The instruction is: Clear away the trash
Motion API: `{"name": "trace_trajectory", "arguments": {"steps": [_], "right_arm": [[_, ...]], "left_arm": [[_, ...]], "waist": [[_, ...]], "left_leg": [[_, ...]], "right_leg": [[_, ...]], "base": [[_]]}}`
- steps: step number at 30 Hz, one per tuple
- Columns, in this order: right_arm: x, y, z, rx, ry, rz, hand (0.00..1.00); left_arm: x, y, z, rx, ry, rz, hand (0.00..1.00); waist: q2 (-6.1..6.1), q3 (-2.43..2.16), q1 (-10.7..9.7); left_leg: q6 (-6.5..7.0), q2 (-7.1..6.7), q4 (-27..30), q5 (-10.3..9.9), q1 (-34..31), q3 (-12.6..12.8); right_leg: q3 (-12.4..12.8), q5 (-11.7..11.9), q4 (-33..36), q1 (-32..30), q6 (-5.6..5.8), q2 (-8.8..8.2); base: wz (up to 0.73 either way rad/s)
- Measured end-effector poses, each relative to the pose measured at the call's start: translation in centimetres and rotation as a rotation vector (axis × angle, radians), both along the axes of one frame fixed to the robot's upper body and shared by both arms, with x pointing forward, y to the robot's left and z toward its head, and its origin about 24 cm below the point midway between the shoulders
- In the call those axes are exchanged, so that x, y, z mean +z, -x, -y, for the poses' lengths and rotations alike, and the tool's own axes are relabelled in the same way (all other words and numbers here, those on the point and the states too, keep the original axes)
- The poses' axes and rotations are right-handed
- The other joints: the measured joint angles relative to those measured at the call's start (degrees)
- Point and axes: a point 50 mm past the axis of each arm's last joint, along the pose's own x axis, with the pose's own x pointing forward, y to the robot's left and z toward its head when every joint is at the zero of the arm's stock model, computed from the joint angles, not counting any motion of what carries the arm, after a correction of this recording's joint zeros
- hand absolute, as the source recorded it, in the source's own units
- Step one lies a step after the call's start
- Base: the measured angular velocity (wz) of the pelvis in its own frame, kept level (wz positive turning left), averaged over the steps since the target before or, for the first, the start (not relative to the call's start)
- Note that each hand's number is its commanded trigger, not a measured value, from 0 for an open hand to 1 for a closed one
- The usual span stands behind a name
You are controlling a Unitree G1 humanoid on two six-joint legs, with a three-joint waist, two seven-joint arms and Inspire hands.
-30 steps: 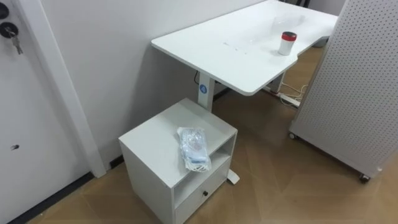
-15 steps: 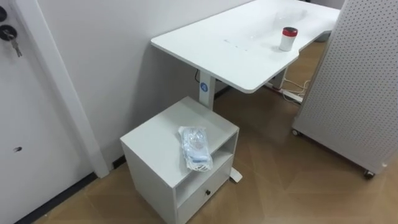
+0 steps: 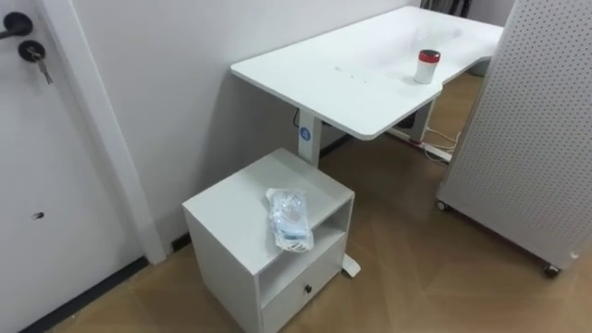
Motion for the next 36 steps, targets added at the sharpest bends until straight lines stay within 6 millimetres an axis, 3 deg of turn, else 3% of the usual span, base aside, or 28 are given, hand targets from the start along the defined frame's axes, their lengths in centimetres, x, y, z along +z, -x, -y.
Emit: {"name": "trace_trajectory", "arguments": {"steps": [1, 3, 4, 5, 6, 7, 8, 9, 11, 12, 15, 19, 21, 23, 25, 26, 28, 31, 32, 34, 35, 36], "right_arm": [[0.0, 0.2, 0.2, -0.006, 0.007, -0.004, 1.0], [0.1, 1.0, 0.8, -0.026, 0.032, -0.03, 1.0], [0.1, 1.0, 0.9, -0.034, 0.034, -0.032, 1.0], [0.1, 1.2, 0.9, -0.045, 0.033, -0.035, 1.0], [0.1, 1.5, 0.8, -0.043, 0.032, -0.044, 1.0], [0.1, 1.7, 0.8, -0.045, 0.033, -0.05, 1.0], [0.1, 2.0, 0.9, -0.046, 0.036, -0.055, 1.0], [0.0, 2.1, 0.8, -0.045, 0.036, -0.055, 1.0], [0.0, 2.1, 0.7, -0.029, 0.038, -0.06, 1.0], [0.0, 1.8, 0.7, -0.024, 0.041, -0.051, 1.0], [0.1, 0.9, 0.5, 0.016, 0.049, -0.037, 1.0], [0.3, -1.2, 0.1, 0.093, 0.063, -0.002, 1.0], [0.5, -2.4, -0.1, 0.153, 0.076, 0.016, 1.0], [0.6, -3.1, -0.2, 0.168, 0.079, 0.031, 1.0], [0.6, -3.5, -0.2, 0.167, 0.082, 0.04, 1.0], [0.7, -3.7, -0.1, 0.169, 0.088, 0.045, 1.0], [0.8, -4.1, -0.3, 0.192, 0.092, 0.061, 1.0], [0.9, -4.5, -0.3, 0.187, 0.086, 0.077, 1.0], [0.8, -4.3, -0.2, 0.175, 0.084, 0.075, 1.0], [0.9, -4.2, -0.1, 0.172, 0.087, 0.077, 1.0], [0.9, -4.2, 0.0, 0.174, 0.089, 0.081, 1.0], [0.9, -4.2, -0.1, 0.176, 0.089, 0.083, 1.0]], "left_arm": [[0.0, -0.2, 0.1, -0.007, 0.002, 0.002, 0.0], [0.0, -0.5, 0.1, -0.006, 0.002, 0.014, 0.0], [0.0, -0.4, 0.0, -0.002, -0.002, 0.01, 0.0], [0.1, -0.2, -0.3, 0.007, -0.013, 0.007, 0.0], [0.2, 0.1, -0.5, 0.021, -0.023, 0.007, 0.0], [0.2, 0.2, -0.6, 0.025, -0.026, 0.005, 0.0], [0.2, 0.3, -0.5, 0.024, -0.026, 0.01, 0.0], [0.2, 0.2, -0.5, 0.021, -0.025, 0.018, 0.0], [0.2, 0.1, -0.6, 0.022, -0.032, 0.028, 0.0], [0.2, -0.3, -0.6, 0.019, -0.035, 0.039, 0.0], [0.3, -2.3, -0.5, 0.017, -0.035, 0.109, 0.0], [0.4, -4.4, -0.1, -0.004, -0.026, 0.181, 0.0], [0.6, -5.9, 0.0, -0.011, -0.021, 0.225, 0.0], [0.8, -7.2, 0.1, 0.007, -0.016, 0.276, 0.0], [1.0, -7.9, 0.2, 0.01, -0.017, 0.309, 0.0], [1.0, -8.2, 0.2, 0.007, -0.016, 0.326, 0.0], [1.1, -8.3, 0.3, 0.0, -0.024, 0.333, 0.0], [1.1, -8.1, 0.3, -0.005, -0.035, 0.346, 0.0], [1.0, -7.9, 0.3, -0.015, -0.038, 0.336, 0.0], [1.0, -7.7, 0.2, -0.016, -0.04, 0.333, 0.0], [0.9, -7.5, 0.4, -0.014, -0.037, 0.33, 0.0], [0.9, -7.4, 0.3, -0.012, -0.036, 0.334, 0.0]], "waist": [[-0.07, -0.02, -0.4], [-0.62, -0.13, 0.7], [-0.54, -0.11, 1.0], [-0.49, -0.1, 1.2], [-0.66, -0.17, 1.4], [-0.46, -0.14, 1.4], [-0.8, -0.41, 1.4], [-0.63, -0.68, 1.6], [-1.6, -0.72, 1.6], [-1.93, -0.43, 1.5], [-1.3, 0.05, 1.3], [-0.83, 0.02, 1.6], [-0.5, -0.03, 1.5], [-0.48, -0.06, 1.5], [-0.63, 0.02, 1.7], [-0.72, 0.04, 2.2], [0.22, -0.11, 2.5], [1.39, 0.18, 3.0], [1.57, 0.21, 3.0], [0.91, 0.0, 2.7], [1.33, 0.06, 2.1], [1.24, -0.07, 2.1]], "left_leg": [[0.37, -0.85, -1.0, -0.2, -1.3, 0.1], [-0.08, -3.61, -9.9, 0.4, -4.9, 0.8], [-0.32, -4.03, -13.1, 0.9, -5.3, 0.6], [-0.21, -4.06, -19.3, 3.6, -6.1, 0.2], [-0.07, -3.96, -22.3, 7.8, -6.6, -0.2], [-0.03, -3.96, -22.9, 9.3, -6.5, -0.4], [1.02, -4.51, -23.3, 11.2, -6.2, -0.4], [2.01, -4.91, -22.7, 11.7, -5.8, -0.1], [2.31, -5.24, -21.1, 9.6, -5.5, 1.0], [2.33, -5.44, -20.0, 8.4, -5.6, 1.0], [2.51, -5.85, -17.4, 5.2, -5.7, 1.1], [3.18, -6.75, -16.3, 3.1, -5.5, 1.9], [4.23, -8.48, -17.9, 2.2, -5.2, 2.4], [5.11, -10.27, -18.9, 2.1, -4.7, 2.5], [6.06, -11.7, -19.6, 1.6, -3.6, 2.7], [6.59, -12.04, -20.5, 1.2, -2.5, 3.3], [6.92, -11.9, -22.6, 1.0, -0.7, 3.3], [7.06, -10.31, -25.0, 1.0, 1.2, 2.8], [6.95, -9.97, -25.7, 1.1, 1.9, 2.5], [6.68, -9.98, -25.9, 1.0, 2.6, 2.2], [6.06, -9.7, -25.8, 0.9, 2.9, 1.3], [5.52, -9.5, -26.4, 1.2, 3.5, 1.3]], "right_leg": [[0.5, -0.2, -0.1, 0.1, -0.05, -0.01], [3.3, -0.3, -0.7, 0.4, -0.11, -0.36], [3.5, -0.2, -1.2, 0.8, -0.09, -0.41], [3.5, -0.3, -2.1, 1.7, -0.13, -0.51], [4.1, -0.5, -2.7, 2.5, -0.18, -0.71], [4.3, -0.7, -3.3, 3.1, 0.09, -0.74], [5.0, -0.9, -3.9, 3.5, 1.16, -0.86], [5.3, -0.9, -4.8, 4.0, 1.77, -1.3], [4.3, -0.9, -6.9, 5.3, 2.63, -2.42], [3.7, -0.7, -8.2, 6.2, 3.17, -2.82], [3.8, -0.4, -10.2, 8.1, 3.69, -3.38], [3.7, -0.6, -9.1, 7.8, 4.7, -5.16], [3.1, -1.6, -4.5, 5.0, 6.53, -7.37], [2.1, -2.1, 1.3, 2.5, 7.38, -9.55], [1.8, -1.5, 7.0, 0.3, 8.29, -11.01], [2.0, 0.0, 10.4, -1.1, 9.17, -11.76], [1.8, 3.4, 14.6, -3.2, 8.96, -11.89], [-1.2, 0.6, 12.8, -6.9, 8.22, -10.95], [-2.6, 0.5, 8.6, -8.1, 8.06, -10.61], [-4.1, 3.3, -1.3, -9.1, 7.35, -10.81], [-4.3, 7.1, -3.4, -9.0, 8.53, -10.19], [-4.4, 7.4, -5.4, -7.8, 8.45, -9.19]], "base": [[0.24], [-0.11], [-0.44], [-0.38], [-0.3], [-0.2], [-0.22], [-0.27], [-0.3], [-0.18], [-0.07], [-0.19], [-0.04], [0.12], [0.06], [-0.14], [-0.19], [-0.08], [0.13], [0.2], [0.15], [0.09]]}}
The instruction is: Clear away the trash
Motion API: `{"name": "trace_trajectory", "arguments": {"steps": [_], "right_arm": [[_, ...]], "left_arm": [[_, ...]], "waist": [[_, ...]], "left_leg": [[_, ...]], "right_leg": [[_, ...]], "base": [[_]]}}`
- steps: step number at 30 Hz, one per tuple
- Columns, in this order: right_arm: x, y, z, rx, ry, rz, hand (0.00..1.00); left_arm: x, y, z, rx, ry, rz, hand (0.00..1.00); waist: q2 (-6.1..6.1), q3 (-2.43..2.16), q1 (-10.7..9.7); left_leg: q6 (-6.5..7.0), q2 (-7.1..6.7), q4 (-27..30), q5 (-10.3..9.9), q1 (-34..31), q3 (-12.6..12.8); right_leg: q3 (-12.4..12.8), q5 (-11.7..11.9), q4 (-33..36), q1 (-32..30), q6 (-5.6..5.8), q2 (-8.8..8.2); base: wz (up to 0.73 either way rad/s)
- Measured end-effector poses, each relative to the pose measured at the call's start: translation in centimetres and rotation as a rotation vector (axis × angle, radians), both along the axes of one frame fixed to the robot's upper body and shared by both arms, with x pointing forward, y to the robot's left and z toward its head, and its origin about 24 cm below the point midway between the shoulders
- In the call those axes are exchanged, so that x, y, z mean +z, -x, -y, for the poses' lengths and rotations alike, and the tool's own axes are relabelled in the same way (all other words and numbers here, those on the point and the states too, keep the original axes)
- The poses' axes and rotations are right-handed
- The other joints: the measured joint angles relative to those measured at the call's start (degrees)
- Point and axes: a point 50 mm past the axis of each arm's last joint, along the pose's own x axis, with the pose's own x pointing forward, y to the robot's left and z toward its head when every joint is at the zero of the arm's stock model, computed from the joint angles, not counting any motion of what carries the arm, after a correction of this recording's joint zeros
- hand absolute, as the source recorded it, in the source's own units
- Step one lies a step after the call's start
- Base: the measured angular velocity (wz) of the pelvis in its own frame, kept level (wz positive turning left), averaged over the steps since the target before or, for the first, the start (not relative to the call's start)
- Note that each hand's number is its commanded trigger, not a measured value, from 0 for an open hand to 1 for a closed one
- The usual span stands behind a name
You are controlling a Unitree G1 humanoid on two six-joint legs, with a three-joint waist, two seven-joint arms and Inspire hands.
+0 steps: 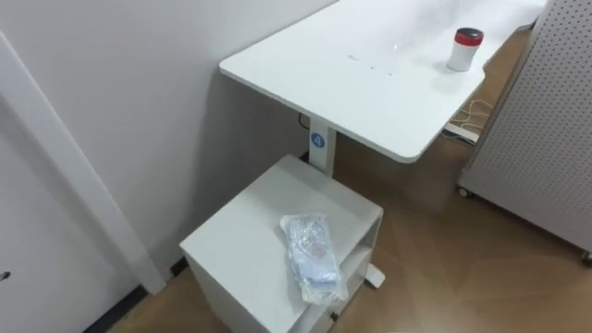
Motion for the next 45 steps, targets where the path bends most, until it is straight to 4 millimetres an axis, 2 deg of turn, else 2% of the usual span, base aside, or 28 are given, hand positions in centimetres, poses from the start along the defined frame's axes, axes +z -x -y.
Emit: {"name": "trace_trajectory", "arguments": {"steps": [3, 10, 16, 19, 22, 23, 25, 27, 30, 31, 32, 33, 37, 39, 41, 43, 45], "right_arm": [[0.0, 0.0, -0.2, 0.01, -0.018, 0.01, 1.0], [-0.2, 0.3, -0.4, 0.018, -0.026, 0.005, 1.0], [-0.1, -0.3, -0.6, 0.03, -0.031, 0.02, 1.0], [0.2, -1.8, -0.9, 0.072, -0.026, 0.049, 1.0], [0.5, -3.6, -1.2, 0.116, -0.018, 0.073, 1.0], [0.7, -4.1, -1.3, 0.128, -0.015, 0.078, 1.0], [1.0, -5.4, -1.6, 0.161, -0.004, 0.101, 1.0], [1.6, -7.0, -1.8, 0.18, 0.013, 0.14, 1.0], [2.2, -8.6, -2.4, 0.226, 0.027, 0.174, 1.0], [2.2, -8.7, -2.4, 0.228, 0.028, 0.178, 1.0], [2.6, -9.5, -2.6, 0.238, 0.033, 0.202, 1.0], [3.0, -10.3, -2.7, 0.246, 0.043, 0.228, 1.0], [3.7, -11.6, -3.0, 0.255, 0.077, 0.279, 1.0], [4.6, -12.8, -3.1, 0.26, 0.089, 0.338, 1.0], [4.8, -13.0, -3.1, 0.265, 0.096, 0.351, 1.0], [5.0, -13.3, -3.1, 0.269, 0.097, 0.365, 1.0], [5.6, -14.0, -3.5, 0.294, 0.097, 0.404, 1.0]], "left_arm": [[-0.1, 0.8, -0.2, 0.012, -0.004, -0.008, 0.0], [0.0, 0.6, -0.2, 0.002, -0.003, 0.01, 0.0], [0.4, -0.8, -0.1, -0.004, -0.034, 0.081, 0.0], [0.7, -1.9, -0.1, -0.01, -0.044, 0.127, 0.0], [1.5, -4.9, 0.3, -0.04, -0.063, 0.21, 0.0], [2.0, -6.2, 0.5, -0.055, -0.069, 0.251, 0.0], [2.8, -8.5, 0.9, -0.078, -0.08, 0.319, 0.0], [4.6, -12.3, 1.8, -0.134, -0.099, 0.437, 0.0], [7.0, -16.1, 2.8, -0.158, -0.114, 0.582, 0.0], [7.5, -16.8, 2.8, -0.153, -0.118, 0.611, 0.0], [8.5, -18.0, 2.9, -0.146, -0.134, 0.664, 0.0], [9.3, -18.9, 3.0, -0.129, -0.139, 0.706, 0.0], [10.8, -20.5, 3.0, -0.09, -0.143, 0.773, 0.0], [12.0, -21.7, 2.7, -0.08, -0.15, 0.812, 0.0], [12.6, -22.2, 2.8, -0.093, -0.164, 0.834, 0.0], [13.0, -22.5, 2.8, -0.104, -0.178, 0.846, 0.0], [13.8, -23.1, 2.4, -0.127, -0.204, 0.868, 0.0]], "waist": [[0.05, 0.08, -0.2], [-0.81, 0.26, -0.2], [-0.9, 0.18, -0.2], [-0.43, 0.35, -0.3], [0.08, 0.82, -0.3], [0.22, 1.19, -0.3], [0.73, 1.54, -0.4], [1.49, 2.2, -0.5], [1.92, 2.52, -0.7], [1.99, 2.71, -1.0], [2.21, 3.31, -1.7], [2.41, 3.61, -2.1], [2.91, 4.09, -4.0], [3.18, 4.56, -5.2], [3.39, 4.74, -5.2], [3.52, 4.83, -6.0], [4.12, 5.18, -7.4]], "left_leg": [[-0.65, 0.69, -2.2, 0.4, 1.7, 0.4], [-0.9, 0.81, -3.9, 0.5, 2.9, 0.8], [-0.9, 0.77, -3.6, 0.5, 1.5, 0.8], [-0.89, 1.02, -2.9, 0.5, -0.6, 0.9], [-0.89, 1.42, -0.8, 0.5, -4.3, 0.8], [-0.89, 1.58, 0.4, 0.5, -5.4, 1.0], [-0.89, 1.67, 1.3, 0.5, -7.4, 1.1], [-0.85, 1.73, 3.0, 0.5, -11.1, 1.3], [-0.83, 2.18, 5.6, 0.5, -15.1, 2.1], [-0.83, 2.37, 6.3, 0.5, -15.9, 2.2], [-0.83, 2.69, 7.1, 0.5, -17.2, 2.4], [-0.8, 2.82, 7.7, 0.5, -18.6, 2.6], [-0.66, 3.96, 10.9, 0.4, -23.0, 3.1], [-0.24, 4.22, 12.6, 0.0, -26.3, 3.3], [-0.27, 4.86, 13.8, -0.1, -28.2, 3.7], [-0.33, 5.14, 15.0, -0.2, -29.7, 4.0], [-0.46, 6.14, 17.6, -0.6, -32.8, 3.9]], "right_leg": [[0.1, 0.7, -2.5, 2.1, -0.31, 1.29], [0.1, 0.8, -4.3, 3.3, -0.22, 1.68], [0.5, 1.2, -4.8, 1.9, -0.04, 1.76], [0.2, 1.7, -4.5, -0.1, -0.3, 1.87], [0.1, 2.0, -3.4, -3.0, -0.63, 1.89], [0.1, 2.0, -2.1, -4.7, -0.73, 1.69], [0.0, 1.8, -0.2, -7.1, -0.97, 1.42], [0.3, 1.8, 2.1, -11.0, -1.38, 1.07], [0.4, 1.7, 4.8, -15.4, -2.04, 0.59], [0.4, 1.8, 5.2, -16.2, -2.21, 0.53], [0.5, 2.0, 5.8, -17.4, -2.56, 0.48], [0.6, 2.2, 6.5, -19.0, -2.81, 0.47], [0.4, 2.5, 8.8, -23.3, -3.69, 0.57], [0.4, 2.5, 11.5, -27.2, -4.35, 0.26], [0.4, 2.7, 12.7, -29.2, -4.97, 0.29], [0.4, 2.7, 14.1, -30.9, -5.37, 0.24], [0.3, 2.7, 15.1, -33.4, -6.13, 0.54]], "base": [[-0.11], [-0.03], [-0.01], [0.0], [0.02], [-0.07], [-0.06], [-0.02], [-0.12], [-0.1], [-0.09], [-0.1], [-0.08], [0.0], [-0.12], [-0.08], [-0.04]]}}
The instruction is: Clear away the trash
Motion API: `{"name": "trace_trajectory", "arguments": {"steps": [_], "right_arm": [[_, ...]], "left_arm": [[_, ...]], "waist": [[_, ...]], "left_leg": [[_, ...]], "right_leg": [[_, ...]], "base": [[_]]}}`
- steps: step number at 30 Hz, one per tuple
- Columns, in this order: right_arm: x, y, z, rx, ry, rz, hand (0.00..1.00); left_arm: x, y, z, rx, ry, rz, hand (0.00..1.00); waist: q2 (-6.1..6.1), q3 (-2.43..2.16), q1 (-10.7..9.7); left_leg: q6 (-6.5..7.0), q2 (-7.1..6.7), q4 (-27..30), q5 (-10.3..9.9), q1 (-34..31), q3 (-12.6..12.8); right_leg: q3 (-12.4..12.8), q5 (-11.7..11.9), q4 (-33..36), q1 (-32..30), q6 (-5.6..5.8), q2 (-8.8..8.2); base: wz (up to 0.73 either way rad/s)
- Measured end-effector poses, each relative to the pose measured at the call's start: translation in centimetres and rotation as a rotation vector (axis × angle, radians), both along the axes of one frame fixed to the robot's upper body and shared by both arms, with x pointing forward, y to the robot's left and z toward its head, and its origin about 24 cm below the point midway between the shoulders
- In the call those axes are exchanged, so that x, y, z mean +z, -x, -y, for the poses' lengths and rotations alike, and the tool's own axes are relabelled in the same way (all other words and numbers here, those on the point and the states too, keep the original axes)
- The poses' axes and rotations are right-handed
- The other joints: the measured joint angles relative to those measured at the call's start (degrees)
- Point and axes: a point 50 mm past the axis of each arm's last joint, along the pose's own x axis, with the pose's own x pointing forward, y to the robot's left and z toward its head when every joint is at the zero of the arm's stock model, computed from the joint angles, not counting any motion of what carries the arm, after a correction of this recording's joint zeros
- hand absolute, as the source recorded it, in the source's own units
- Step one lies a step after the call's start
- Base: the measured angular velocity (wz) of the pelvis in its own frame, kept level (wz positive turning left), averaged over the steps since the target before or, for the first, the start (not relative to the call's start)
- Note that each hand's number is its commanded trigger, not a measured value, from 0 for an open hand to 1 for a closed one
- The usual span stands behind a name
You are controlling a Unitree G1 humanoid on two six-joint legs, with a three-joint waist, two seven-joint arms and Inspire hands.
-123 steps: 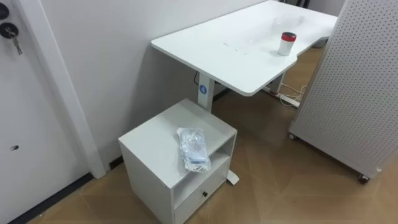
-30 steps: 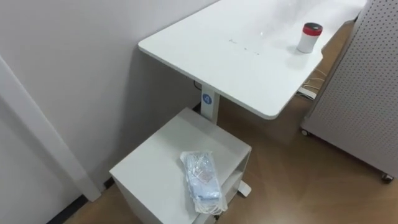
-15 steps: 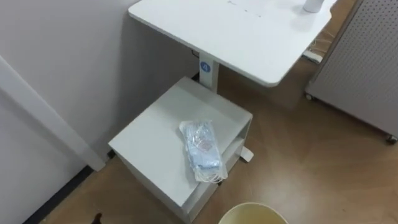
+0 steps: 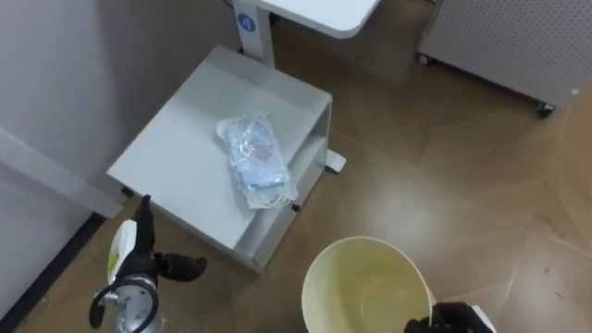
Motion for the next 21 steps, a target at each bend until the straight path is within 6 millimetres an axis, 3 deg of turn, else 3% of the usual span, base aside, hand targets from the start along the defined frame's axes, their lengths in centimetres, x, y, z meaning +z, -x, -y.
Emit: {"name": "trace_trajectory", "arguments": {"steps": [3, 9, 21], "right_arm": [[0.6, -0.6, -0.3, 0.013, -0.012, 0.043, 1.0], [1.1, -1.1, -0.7, 0.024, -0.036, 0.074, 1.0], [1.5, -1.6, -1.1, 0.004, -0.102, 0.107, 1.0]], "left_arm": [[1.2, -0.9, -0.1, -0.007, -0.036, 0.04, 0.0], [3.4, -2.7, 0.8, -0.029, -0.079, 0.117, 0.0], [4.9, -3.5, 0.8, -0.091, -0.271, 0.164, 0.0]], "waist": [[0.51, 0.26, -1.5], [0.57, 0.27, -3.4], [0.77, 0.44, -5.9]], "left_leg": [[-0.15, 1.41, 3.1, -0.5, -3.6, 0.0], [-0.65, 3.41, 6.5, -1.3, -8.2, 0.4], [-1.74, 5.71, 11.4, -3.3, -14.1, -0.2]], "right_leg": [[0.0, 0.0, 1.5, -3.1, -0.78, 0.76], [0.5, 0.1, 3.5, -7.7, -1.75, 2.14], [-0.2, -1.6, 7.5, -13.2, -3.47, 3.13]], "base": [[-0.1], [-0.13], [-0.04]]}}
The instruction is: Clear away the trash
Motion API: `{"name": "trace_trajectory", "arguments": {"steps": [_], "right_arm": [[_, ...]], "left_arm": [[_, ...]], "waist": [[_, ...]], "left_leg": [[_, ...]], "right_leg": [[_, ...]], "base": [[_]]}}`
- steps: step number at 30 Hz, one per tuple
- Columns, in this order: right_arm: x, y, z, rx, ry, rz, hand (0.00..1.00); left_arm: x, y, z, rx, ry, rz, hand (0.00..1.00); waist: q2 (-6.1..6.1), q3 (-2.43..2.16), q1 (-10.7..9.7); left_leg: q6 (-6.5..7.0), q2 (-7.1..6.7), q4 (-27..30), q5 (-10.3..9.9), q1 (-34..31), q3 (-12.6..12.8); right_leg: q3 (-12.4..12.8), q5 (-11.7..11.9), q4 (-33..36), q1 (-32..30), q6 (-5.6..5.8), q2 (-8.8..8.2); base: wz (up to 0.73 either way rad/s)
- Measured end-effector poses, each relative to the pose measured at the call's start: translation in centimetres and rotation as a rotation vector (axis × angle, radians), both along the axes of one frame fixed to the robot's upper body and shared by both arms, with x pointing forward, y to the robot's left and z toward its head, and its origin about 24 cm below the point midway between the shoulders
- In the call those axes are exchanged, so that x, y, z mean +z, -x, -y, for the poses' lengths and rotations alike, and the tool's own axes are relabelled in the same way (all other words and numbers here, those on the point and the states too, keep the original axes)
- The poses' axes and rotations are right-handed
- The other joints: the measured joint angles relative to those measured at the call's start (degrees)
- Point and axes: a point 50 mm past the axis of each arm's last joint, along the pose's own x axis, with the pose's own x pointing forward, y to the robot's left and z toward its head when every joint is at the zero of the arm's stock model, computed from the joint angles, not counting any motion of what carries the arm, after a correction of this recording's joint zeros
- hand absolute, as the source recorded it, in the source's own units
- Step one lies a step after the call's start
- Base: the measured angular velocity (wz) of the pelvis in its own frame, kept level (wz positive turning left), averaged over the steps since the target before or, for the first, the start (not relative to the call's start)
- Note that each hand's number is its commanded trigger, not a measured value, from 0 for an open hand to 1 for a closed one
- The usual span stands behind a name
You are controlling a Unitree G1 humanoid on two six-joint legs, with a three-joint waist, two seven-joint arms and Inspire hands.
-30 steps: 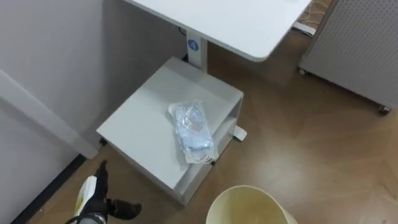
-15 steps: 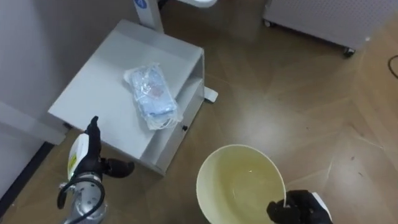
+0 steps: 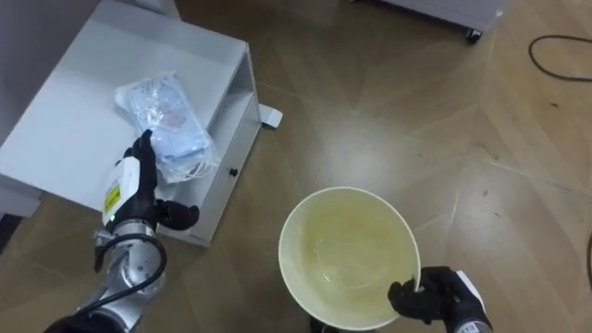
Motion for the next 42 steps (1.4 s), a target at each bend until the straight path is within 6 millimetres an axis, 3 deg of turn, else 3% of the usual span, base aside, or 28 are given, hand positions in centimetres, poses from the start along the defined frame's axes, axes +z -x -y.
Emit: {"name": "trace_trajectory", "arguments": {"steps": [4, 6, 22, 31, 32, 33, 34, 38, 42], "right_arm": [[0.0, 0.0, 0.1, -0.025, -0.03, 0.003, 1.0], [0.0, 0.1, 0.1, -0.029, -0.035, 0.001, 1.0], [0.0, 0.1, 0.1, -0.042, -0.066, 0.002, 1.0], [0.4, -0.2, 0.7, -0.048, -0.085, 0.001, 1.0], [0.4, -0.2, 0.9, -0.053, -0.083, -0.007, 1.0], [0.4, -0.1, 1.0, -0.057, -0.082, -0.016, 1.0], [0.3, -0.1, 1.1, -0.059, -0.083, -0.021, 1.0], [0.2, 0.1, 1.2, -0.067, -0.085, -0.038, 1.0], [0.2, 0.0, 1.1, -0.069, -0.089, -0.041, 1.0]], "left_arm": [[0.3, -0.1, 0.0, 0.012, -0.008, 0.025, 0.0], [0.6, -0.2, -0.1, 0.021, -0.011, 0.041, 0.0], [0.8, -0.4, -0.2, -0.013, -0.153, 0.023, 0.0], [0.4, -0.2, -1.1, -0.017, -0.375, -0.057, 0.02], [0.4, -0.2, -1.1, -0.022, -0.41, -0.065, 0.55], [0.3, -0.2, -1.1, -0.025, -0.44, -0.073, 0.73], [0.3, -0.2, -1.1, -0.027, -0.453, -0.076, 1.0], [0.6, -0.4, -1.0, -0.04, -0.542, -0.084, 1.0], [2.2, -1.3, -1.1, -0.023, -0.616, -0.024, 1.0]], "waist": [[0.04, 0.03, -0.3], [0.3, 0.2, -0.6], [0.38, 0.33, -1.0], [0.52, 0.41, -1.1], [0.41, 0.48, -1.1], [0.38, 0.5, -1.1], [0.38, 0.5, -1.1], [0.36, 0.51, -1.2], [0.37, 0.51, -1.1]], "left_leg": [[-0.1, 0.11, 0.7, -0.4, -0.8, 0.0], [0.02, 0.96, 1.5, -0.7, -1.3, 0.4], [-0.03, 1.2, 2.3, -1.3, -2.2, 0.2], [0.03, 1.22, 3.5, -1.5, -3.9, 0.5], [0.09, 1.21, 3.8, -1.5, -4.0, 0.5], [0.09, 1.21, 3.9, -1.5, -4.1, 0.4], [0.1, 1.21, 3.9, -1.5, -4.1, 0.4], [0.08, 1.19, 4.0, -1.5, -4.3, 0.1], [0.16, 1.11, 4.4, -1.6, -4.5, -0.2]], "right_leg": [[-0.6, -0.4, 0.7, -0.7, -0.2, -0.36], [-1.4, -0.9, 1.1, -0.7, -0.26, -0.42], [-1.5, -1.4, 1.7, -1.5, -0.27, -0.42], [-1.0, -1.5, 3.3, -3.6, -0.42, -0.62], [-1.0, -1.7, 3.8, -3.8, -0.51, -0.79], [-1.1, -1.7, 3.9, -3.8, -0.55, -0.84], [-1.1, -1.7, 3.9, -3.8, -0.56, -0.86], [-1.3, -1.8, 4.0, -3.9, -0.57, -0.88], [-1.6, -1.8, 4.1, -3.8, -0.57, -1.09]], "base": [[0.01], [0.09], [0.01], [0.0], [0.05], [0.05], [0.0], [0.01], [0.02]]}}
